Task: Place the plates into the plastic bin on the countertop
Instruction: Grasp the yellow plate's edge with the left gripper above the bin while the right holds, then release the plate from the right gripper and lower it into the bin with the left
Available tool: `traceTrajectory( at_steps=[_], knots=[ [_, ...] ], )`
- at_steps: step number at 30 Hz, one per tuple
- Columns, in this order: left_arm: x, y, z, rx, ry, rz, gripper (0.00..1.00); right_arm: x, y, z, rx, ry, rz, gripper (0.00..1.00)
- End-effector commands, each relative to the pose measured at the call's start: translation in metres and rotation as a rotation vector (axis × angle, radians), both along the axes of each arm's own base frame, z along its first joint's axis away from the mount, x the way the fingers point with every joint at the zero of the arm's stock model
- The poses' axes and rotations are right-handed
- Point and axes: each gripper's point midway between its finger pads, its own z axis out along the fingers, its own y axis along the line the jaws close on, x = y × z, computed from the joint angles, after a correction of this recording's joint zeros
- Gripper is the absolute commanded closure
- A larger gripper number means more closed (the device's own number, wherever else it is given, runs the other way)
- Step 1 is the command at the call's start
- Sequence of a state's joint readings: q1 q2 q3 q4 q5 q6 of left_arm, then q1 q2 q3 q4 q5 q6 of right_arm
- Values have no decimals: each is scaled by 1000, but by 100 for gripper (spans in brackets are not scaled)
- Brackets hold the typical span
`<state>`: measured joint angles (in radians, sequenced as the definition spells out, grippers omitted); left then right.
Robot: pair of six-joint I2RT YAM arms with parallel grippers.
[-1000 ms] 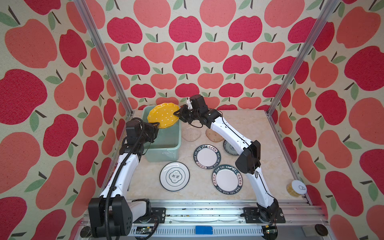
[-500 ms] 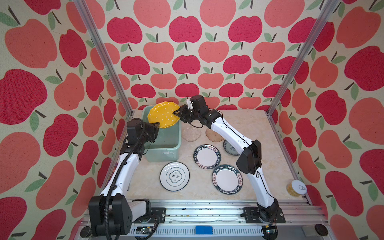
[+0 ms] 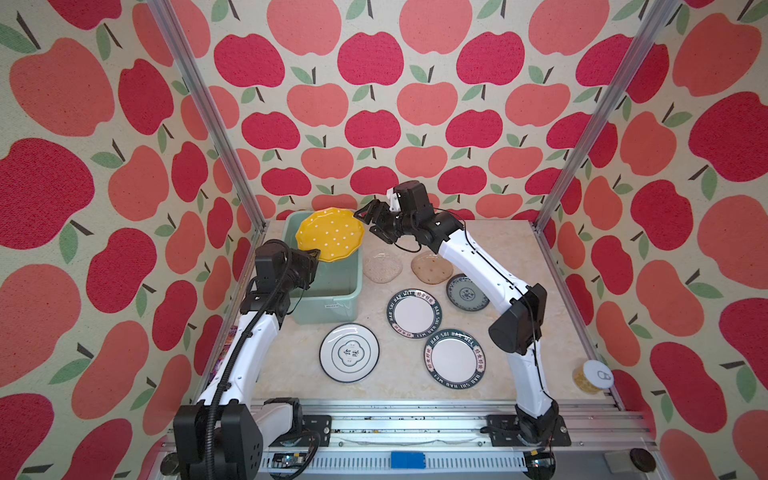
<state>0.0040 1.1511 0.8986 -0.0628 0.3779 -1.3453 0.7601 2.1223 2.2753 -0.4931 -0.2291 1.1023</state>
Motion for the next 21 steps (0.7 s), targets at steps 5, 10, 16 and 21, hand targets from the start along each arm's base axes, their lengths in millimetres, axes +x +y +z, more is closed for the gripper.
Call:
traceTrajectory(
  at_steps=[5,10,16,21],
  knots=[
    [2,11,34,24,-133,69,100,8,-53,16,-59,-64,-118,22],
    [2,21,32,62,-114,144,100,3,-69,23,-46,-84,-135,23],
    [7,27,13,127,-40,187,100,-5,-85,25,-33,-89,-155,24],
    [18,21,2,148,1,182,100,-8,-97,26,-24,-94,-170,24]
  ],
)
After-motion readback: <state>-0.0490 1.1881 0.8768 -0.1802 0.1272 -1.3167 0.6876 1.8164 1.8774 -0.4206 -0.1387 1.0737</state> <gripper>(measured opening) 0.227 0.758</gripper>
